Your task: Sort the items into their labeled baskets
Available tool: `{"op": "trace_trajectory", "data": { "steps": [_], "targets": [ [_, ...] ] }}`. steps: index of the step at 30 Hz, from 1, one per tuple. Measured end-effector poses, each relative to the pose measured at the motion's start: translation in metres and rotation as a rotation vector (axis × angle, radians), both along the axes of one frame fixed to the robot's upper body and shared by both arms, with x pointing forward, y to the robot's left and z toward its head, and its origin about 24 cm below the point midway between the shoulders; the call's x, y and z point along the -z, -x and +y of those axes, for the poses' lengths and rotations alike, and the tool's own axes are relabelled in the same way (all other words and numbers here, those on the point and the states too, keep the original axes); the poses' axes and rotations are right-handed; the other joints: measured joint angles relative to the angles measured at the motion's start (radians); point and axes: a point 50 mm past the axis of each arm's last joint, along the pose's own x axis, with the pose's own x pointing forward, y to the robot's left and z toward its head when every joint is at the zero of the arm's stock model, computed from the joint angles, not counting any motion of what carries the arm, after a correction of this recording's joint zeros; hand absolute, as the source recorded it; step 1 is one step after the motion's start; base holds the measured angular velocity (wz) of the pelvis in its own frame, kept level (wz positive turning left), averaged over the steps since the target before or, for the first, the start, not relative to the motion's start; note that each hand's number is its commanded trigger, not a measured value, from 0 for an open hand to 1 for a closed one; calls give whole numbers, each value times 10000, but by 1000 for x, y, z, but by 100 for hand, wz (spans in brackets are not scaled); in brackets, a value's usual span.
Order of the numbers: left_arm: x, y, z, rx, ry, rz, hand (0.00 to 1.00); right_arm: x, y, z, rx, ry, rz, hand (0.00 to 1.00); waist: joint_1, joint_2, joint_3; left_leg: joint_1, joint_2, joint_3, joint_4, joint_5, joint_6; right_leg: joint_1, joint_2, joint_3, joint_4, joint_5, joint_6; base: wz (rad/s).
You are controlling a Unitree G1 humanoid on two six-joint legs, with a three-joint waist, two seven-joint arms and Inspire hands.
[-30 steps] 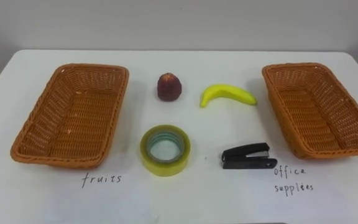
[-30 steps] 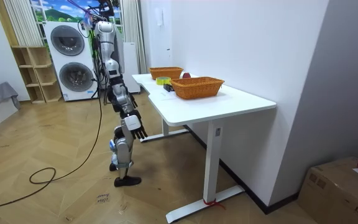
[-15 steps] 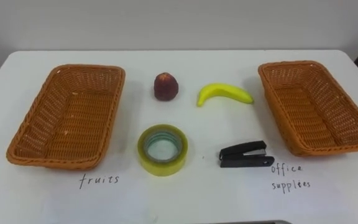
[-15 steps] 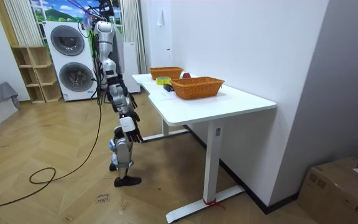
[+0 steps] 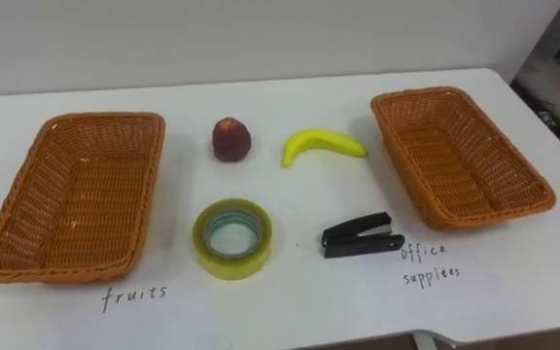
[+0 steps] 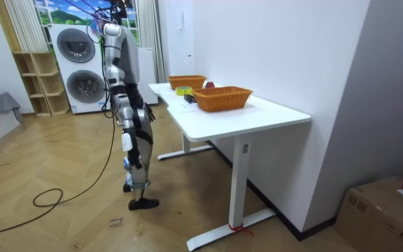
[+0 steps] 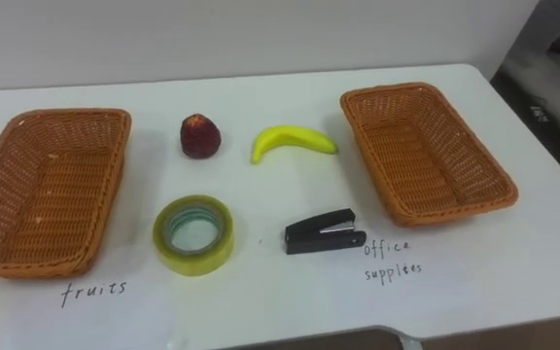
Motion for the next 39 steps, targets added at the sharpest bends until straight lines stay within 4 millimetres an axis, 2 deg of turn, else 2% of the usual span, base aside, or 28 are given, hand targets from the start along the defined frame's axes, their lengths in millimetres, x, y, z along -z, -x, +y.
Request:
{"op": "trace_trajectory", "data": {
  "steps": [5, 13, 16, 19, 24, 27, 32, 35, 39],
  "targets": [
    [-1, 9, 5, -60, -234, 245, 0, -9, -3, -17, 1519, 825, -270, 0, -127, -39, -110, 37, 1, 20, 17, 1, 1, 53, 14, 72, 41, 3, -1, -2],
    [-6, 8, 19, 129, -702, 217, 0, -28, -20, -43, 3493, 2191, -923, 0, -295, -134, -75, 127, -17, 35, 1, -12, 19, 33, 4, 203, 203, -72, 20, -1],
    [-7, 11, 19, 136, -723, 229, 0, -39, -34, -51, 3915, 2690, -1290, 0, -345, -186, -46, 94, -40, 145, 7, -17, 22, -224, -35, 259, 543, -223, -3, -11],
    [-8, 11, 20, 176, -760, 190, 0, -57, -48, -66, 4210, 3577, -1730, 0, -367, -175, -42, -61, -37, 206, 28, -16, 22, -439, -26, 308, 640, -227, -7, -6],
    [-9, 11, 20, 249, -745, 173, 0, -99, -81, -89, 4494, 5131, -3250, 0, -396, -130, -9, -83, -28, 243, 22, -15, 20, -442, 2, 367, 648, -227, -11, -3],
    [-9, 8, 20, 240, -643, 28, 0, -114, -94, -94, 4504, 5763, -3644, 0, -385, -160, -11, -77, -28, 228, 19, -15, 20, -434, 1, 342, 610, -229, -9, 0],
    [-9, 6, 19, 275, -523, -28, 0, -137, -106, -96, 4601, 6750, -4171, 0, -321, -212, -32, -187, -29, 232, 19, -15, 19, -555, 3, 334, 542, -228, -5, -1],
    [-8, 8, 18, 362, -418, 28, 0, -156, -115, -96, 4816, 7018, -4953, 0, -280, -266, 0, -240, -41, 257, 38, -11, 19, -686, -19, 343, 697, -265, -14, -4],
    [-9, 5, 19, 465, -339, -144, 0, -182, -125, -95, 4596, 7861, -5874, 0, -235, -432, -24, -360, -29, 273, 88, -8, 15, -801, -6, 342, 654, -264, -17, 0]
  ]
}}
